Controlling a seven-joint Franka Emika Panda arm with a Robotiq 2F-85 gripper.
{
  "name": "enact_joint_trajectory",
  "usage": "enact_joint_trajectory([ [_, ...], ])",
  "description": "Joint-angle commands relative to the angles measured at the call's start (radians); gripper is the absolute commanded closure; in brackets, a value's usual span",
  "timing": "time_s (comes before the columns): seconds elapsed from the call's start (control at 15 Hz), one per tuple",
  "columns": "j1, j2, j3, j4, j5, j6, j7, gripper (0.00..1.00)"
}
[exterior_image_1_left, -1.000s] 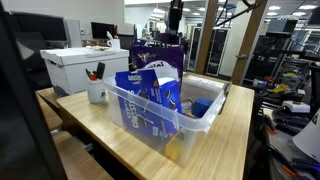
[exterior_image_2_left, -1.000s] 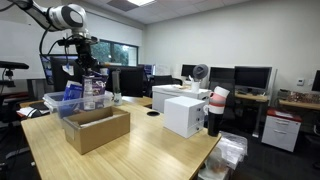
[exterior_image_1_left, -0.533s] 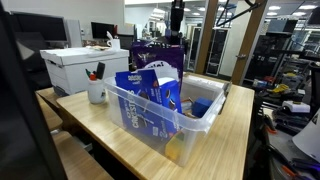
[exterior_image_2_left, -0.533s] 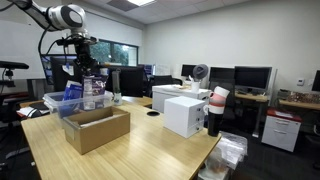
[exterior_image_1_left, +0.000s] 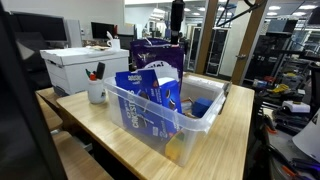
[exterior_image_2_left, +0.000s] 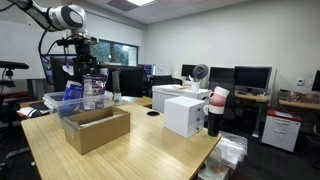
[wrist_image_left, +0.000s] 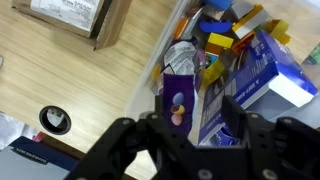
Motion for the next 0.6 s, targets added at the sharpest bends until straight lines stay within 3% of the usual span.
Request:
enact_joint_trajectory([
  [0.0,-0.009,-0.011,-0.008,-0.039,0.024,0.026,-0.038,0.09],
  [0.13,-0.010,-0.008,-0.013,-0.071,0.027,0.046,-0.044,0.00],
  [0.53,-0.011,0.004,-0.022,-0.115,0.031,0.061,-0.051,0.00],
])
